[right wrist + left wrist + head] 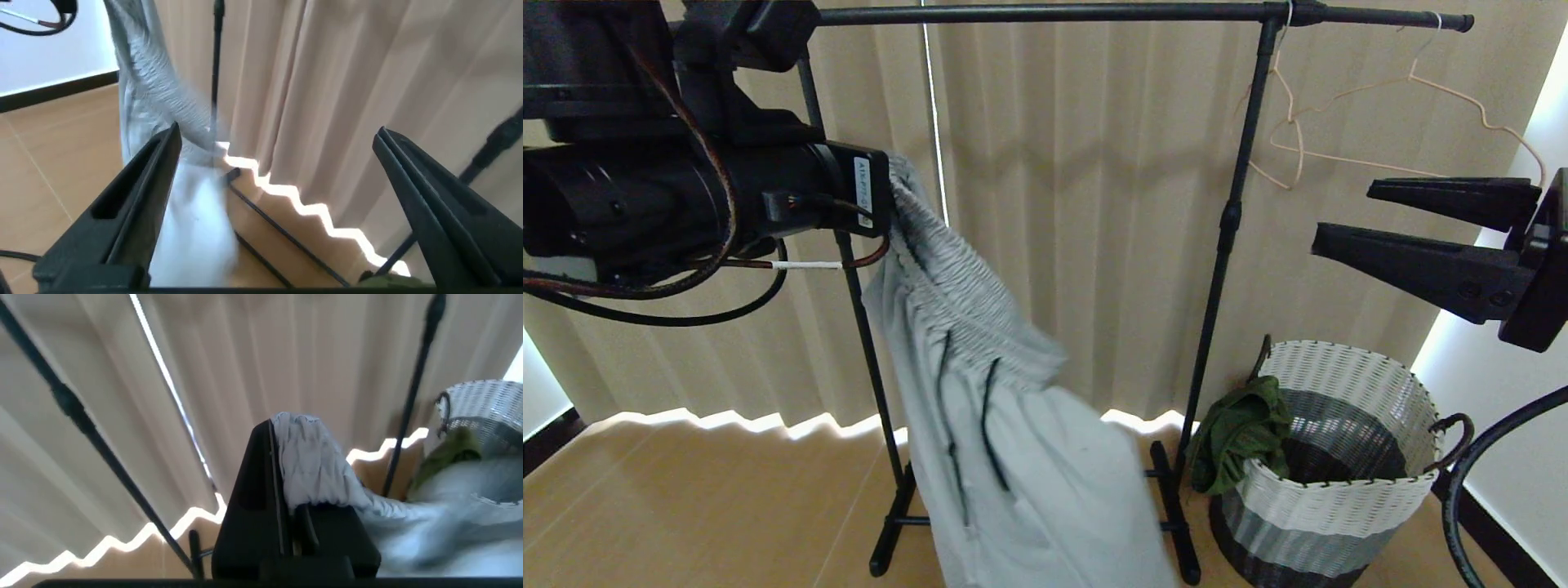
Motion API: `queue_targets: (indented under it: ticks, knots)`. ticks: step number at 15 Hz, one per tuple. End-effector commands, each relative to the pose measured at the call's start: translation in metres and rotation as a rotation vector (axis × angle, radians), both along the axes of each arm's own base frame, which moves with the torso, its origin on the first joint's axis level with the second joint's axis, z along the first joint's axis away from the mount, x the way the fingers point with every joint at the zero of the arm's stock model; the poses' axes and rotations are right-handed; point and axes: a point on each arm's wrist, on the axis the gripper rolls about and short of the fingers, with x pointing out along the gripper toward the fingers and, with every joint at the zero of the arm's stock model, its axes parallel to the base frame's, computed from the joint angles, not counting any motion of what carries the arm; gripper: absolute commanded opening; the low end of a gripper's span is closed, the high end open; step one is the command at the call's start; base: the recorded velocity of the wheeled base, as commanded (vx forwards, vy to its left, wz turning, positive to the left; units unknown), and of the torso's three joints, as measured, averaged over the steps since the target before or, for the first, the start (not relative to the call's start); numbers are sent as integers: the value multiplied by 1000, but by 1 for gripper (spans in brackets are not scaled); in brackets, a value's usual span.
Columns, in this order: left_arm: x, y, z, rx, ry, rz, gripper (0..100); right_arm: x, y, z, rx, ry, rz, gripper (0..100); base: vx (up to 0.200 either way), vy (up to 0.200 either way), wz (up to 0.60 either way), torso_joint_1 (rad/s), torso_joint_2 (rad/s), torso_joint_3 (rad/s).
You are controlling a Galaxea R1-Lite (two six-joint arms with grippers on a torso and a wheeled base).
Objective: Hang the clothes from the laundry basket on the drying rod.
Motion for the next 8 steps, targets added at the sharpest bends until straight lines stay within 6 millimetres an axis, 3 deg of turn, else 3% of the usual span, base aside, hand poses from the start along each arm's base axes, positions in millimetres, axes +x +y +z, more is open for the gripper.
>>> queue_targets:
  ticks: [1,4,8]
  knots:
    - [-4,3,-2,3,6,2,0,-6,-4,3,8,-17,-4,100,0,0,0,0,0,0]
    - [-7,14,-10,13,26,34,0,-7,-17,-7,-24,-8,-85,100,0,0,0,0,0,0]
    - [-24,37,-11,12,20,85,0,0,-43,-26,-182,-24,-362,100,0,0,0,0,0,0]
